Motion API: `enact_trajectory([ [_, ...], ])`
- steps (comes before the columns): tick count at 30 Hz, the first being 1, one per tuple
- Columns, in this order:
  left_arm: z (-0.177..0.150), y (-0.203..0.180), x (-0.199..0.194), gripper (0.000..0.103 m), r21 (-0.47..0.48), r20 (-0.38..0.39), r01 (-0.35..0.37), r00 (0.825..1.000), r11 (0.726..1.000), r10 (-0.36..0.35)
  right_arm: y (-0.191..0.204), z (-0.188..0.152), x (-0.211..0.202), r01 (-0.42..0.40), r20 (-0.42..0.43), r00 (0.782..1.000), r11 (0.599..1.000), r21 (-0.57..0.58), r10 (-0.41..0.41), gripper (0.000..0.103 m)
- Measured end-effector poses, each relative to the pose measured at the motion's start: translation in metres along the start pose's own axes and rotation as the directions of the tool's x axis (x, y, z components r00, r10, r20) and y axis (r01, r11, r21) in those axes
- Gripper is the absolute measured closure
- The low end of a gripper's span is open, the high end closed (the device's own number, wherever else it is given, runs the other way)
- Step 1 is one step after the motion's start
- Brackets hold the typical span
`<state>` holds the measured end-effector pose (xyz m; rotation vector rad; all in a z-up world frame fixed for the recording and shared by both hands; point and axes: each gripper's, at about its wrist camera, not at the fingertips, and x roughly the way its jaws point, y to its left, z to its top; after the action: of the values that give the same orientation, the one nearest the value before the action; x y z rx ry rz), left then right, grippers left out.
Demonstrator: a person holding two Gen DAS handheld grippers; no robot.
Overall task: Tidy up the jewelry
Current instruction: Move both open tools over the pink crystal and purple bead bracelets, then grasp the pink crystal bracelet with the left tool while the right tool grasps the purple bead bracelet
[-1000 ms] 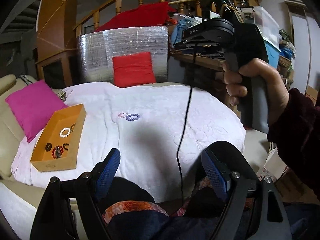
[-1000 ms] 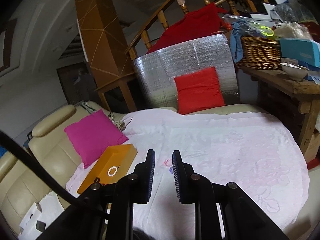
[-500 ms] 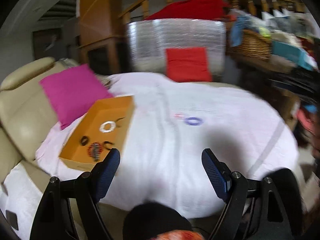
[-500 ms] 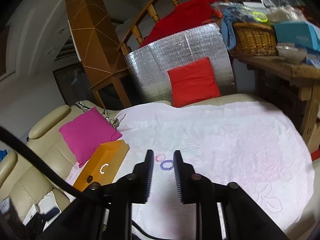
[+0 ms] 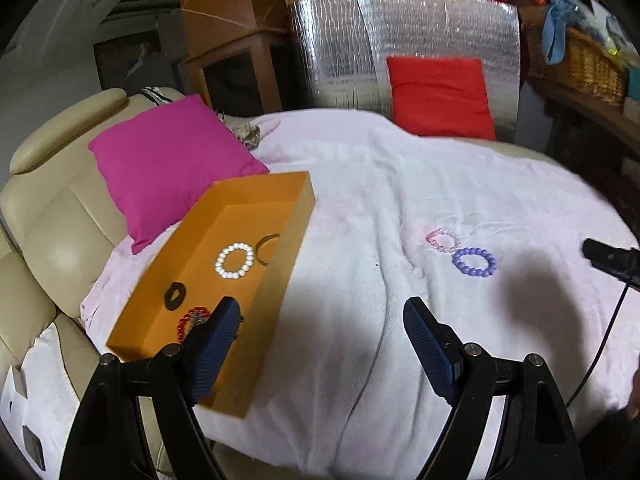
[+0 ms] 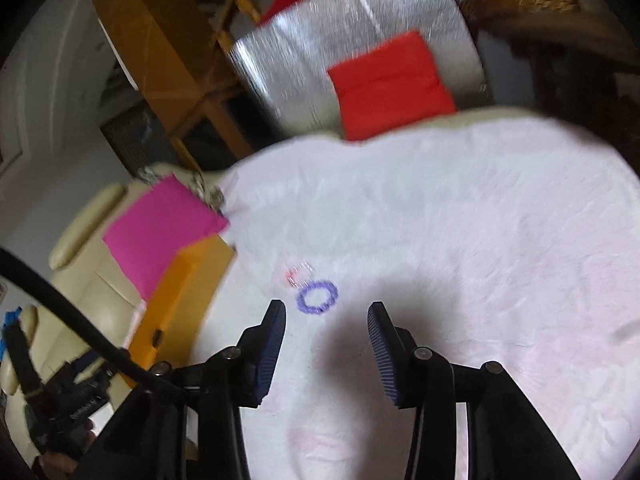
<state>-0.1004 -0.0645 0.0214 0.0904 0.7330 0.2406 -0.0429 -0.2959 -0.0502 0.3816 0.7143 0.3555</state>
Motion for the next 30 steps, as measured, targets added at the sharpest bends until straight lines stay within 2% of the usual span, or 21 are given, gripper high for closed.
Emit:
enact_trajectory([
  [2, 0.004, -0.008, 0.014, 0.019, 0.009, -0.028, -0.009, 1.0, 1.0, 0.009, 0.0, 0.005, 0.028, -0.016, -0.037, 0.999, 1.0, -0.006, 0.015, 0.063],
  [10, 0.017, -0.028, 0.053, 0.019, 0.035, -0.079, -0.041, 0.996, 0.999, 0.044, 0.016, 0.019, 0.109, 0.063, -0.163, 0.983, 0.993, -0.103, -0.08, 0.063],
  [14, 0.024, -0.035, 0.068, 0.019, 0.053, -0.088, -0.056, 0.994, 0.997, 0.06, 0.016, 0.015, 0.141, 0.1, -0.257, 0.957, 0.984, -0.147, -0.135, 0.064],
  [15, 0.027, -0.037, 0.071, 0.019, 0.056, -0.087, -0.058, 0.994, 0.997, 0.062, 0.015, 0.012, 0.147, 0.108, -0.279, 0.949, 0.982, -0.156, -0.149, 0.068],
  [16, 0.029, -0.039, 0.074, 0.019, 0.06, -0.086, -0.058, 0.994, 0.997, 0.063, 0.015, 0.009, 0.149, 0.123, -0.283, 0.944, 0.977, -0.175, -0.17, 0.079],
  [18, 0.035, -0.045, 0.082, 0.019, 0.064, -0.084, -0.052, 0.995, 0.997, 0.057, 0.018, 0.007, 0.146, 0.123, -0.274, 0.945, 0.97, -0.211, -0.179, 0.087],
  [19, 0.038, -0.048, 0.085, 0.019, 0.065, -0.085, -0.05, 0.995, 0.997, 0.056, 0.019, 0.006, 0.144, 0.111, -0.278, 0.945, 0.968, -0.223, -0.173, 0.1],
  [22, 0.045, -0.06, 0.097, 0.019, 0.071, -0.096, -0.018, 0.995, 0.997, 0.025, 0.013, 0.005, 0.136, 0.163, -0.259, 0.938, 0.953, -0.254, -0.229, 0.102],
  [27, 0.052, -0.085, 0.125, 0.019, 0.082, -0.14, 0.036, 0.99, 0.996, -0.025, -0.03, 0.018, 0.114, 0.191, -0.266, 0.941, 0.977, -0.095, -0.21, 0.102],
  [30, 0.054, -0.099, 0.14, 0.019, 0.09, -0.158, 0.042, 0.987, 0.995, -0.027, -0.049, 0.025, 0.102, 0.17, -0.269, 0.949, 0.985, -0.001, -0.164, 0.102],
])
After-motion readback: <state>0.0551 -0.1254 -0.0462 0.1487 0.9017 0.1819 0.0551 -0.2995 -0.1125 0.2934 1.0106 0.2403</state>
